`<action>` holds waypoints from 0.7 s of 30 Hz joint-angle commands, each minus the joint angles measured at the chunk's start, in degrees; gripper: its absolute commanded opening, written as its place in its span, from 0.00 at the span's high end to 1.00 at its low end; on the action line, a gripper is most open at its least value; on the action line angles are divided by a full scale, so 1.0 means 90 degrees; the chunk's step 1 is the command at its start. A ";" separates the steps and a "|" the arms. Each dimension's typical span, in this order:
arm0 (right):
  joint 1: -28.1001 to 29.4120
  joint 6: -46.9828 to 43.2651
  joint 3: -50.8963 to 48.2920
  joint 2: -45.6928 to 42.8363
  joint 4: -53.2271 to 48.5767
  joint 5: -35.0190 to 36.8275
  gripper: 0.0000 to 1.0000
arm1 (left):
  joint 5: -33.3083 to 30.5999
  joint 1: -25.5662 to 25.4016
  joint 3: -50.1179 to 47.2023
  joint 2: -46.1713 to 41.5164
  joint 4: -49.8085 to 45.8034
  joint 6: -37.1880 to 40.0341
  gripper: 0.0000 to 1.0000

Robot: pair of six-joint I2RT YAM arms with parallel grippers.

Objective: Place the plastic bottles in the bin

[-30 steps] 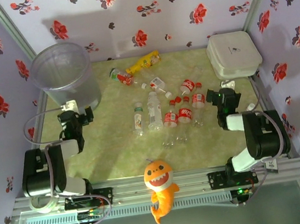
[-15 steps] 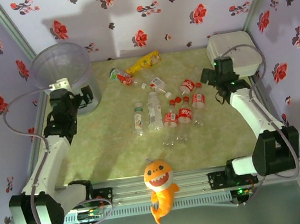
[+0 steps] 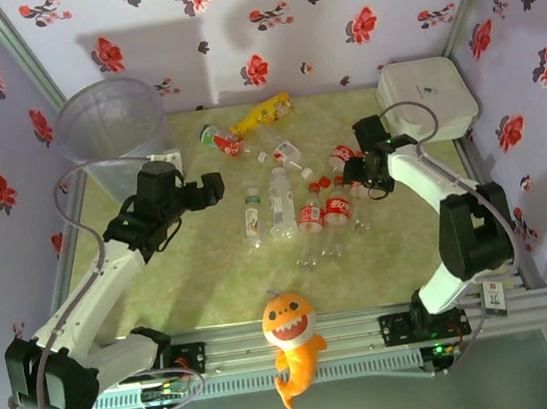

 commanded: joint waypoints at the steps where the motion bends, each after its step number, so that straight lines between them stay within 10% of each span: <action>1: -0.0088 0.0168 0.0250 0.0332 0.0010 -0.0046 0.27 | 0.0120 -0.0093 0.0114 0.0080 0.0091 -0.0213 0.01; 13: -0.0351 0.0284 0.0274 0.1155 0.0582 -0.0026 0.25 | 0.0691 -0.0166 0.0226 0.0463 0.0577 -0.0315 0.01; 21: -0.0381 0.0106 0.0385 0.0657 0.0195 0.0256 0.42 | 0.1122 -0.0312 0.0742 0.0987 0.0633 -0.0220 0.00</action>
